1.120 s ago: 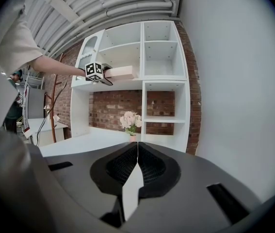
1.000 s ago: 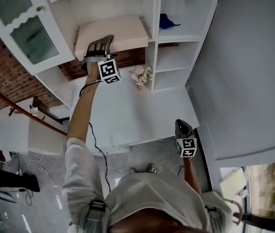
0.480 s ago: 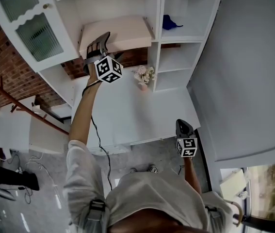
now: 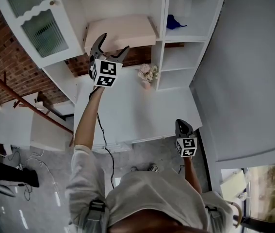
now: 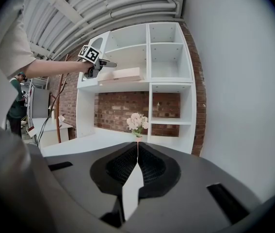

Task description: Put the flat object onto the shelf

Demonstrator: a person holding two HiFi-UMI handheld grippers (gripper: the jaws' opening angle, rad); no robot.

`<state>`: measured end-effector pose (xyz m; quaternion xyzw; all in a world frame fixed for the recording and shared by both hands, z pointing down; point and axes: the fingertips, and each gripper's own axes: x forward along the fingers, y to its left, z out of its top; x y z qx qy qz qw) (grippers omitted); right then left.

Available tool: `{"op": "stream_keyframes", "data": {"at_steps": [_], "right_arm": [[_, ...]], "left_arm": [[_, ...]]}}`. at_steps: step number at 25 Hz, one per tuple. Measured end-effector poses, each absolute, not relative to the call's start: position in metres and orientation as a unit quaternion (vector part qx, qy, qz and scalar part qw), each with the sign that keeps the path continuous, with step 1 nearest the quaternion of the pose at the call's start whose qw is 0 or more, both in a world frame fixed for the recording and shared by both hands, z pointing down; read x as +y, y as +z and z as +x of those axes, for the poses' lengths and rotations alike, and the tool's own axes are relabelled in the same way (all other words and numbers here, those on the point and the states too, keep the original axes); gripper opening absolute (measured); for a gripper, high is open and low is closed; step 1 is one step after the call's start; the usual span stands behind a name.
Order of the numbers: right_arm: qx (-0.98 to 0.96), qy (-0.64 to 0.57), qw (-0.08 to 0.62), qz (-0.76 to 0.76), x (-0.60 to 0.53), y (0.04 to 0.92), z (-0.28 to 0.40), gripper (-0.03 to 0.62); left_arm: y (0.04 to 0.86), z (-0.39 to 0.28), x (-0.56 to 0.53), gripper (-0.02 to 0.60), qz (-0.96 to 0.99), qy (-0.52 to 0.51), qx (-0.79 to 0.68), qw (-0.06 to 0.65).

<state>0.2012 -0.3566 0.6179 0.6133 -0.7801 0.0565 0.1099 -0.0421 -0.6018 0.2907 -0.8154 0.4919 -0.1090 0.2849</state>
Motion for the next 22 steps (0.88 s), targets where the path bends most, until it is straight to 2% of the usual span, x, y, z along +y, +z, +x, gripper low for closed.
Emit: {"op": "stream_keyframes", "data": {"at_steps": [6,10,12,16,22], "right_arm": [[-0.785,0.054,0.114,0.607,-0.352,0.616,0.193,0.029],[-0.784,0.053,0.114,0.608,-0.348,0.617,0.193,0.029],[-0.783,0.054,0.116,0.609,-0.346,0.618,0.194,0.029],[-0.781,0.056,0.117,0.611,-0.343,0.619,0.195,0.029],[-0.780,0.057,0.118,0.612,-0.341,0.621,0.196,0.029]], "left_arm": [[0.300,-0.059,-0.591,0.182,-0.825,-0.032,0.521,0.216],[0.312,-0.065,-0.595,0.050,-0.827,-0.014,0.532,0.182],[0.321,-0.066,-0.598,0.021,-0.832,-0.011,0.531,0.159],[0.340,-0.062,-0.604,0.015,-0.847,-0.005,0.520,0.109],[0.344,-0.054,-0.612,0.015,-0.852,-0.009,0.514,0.095]]}}
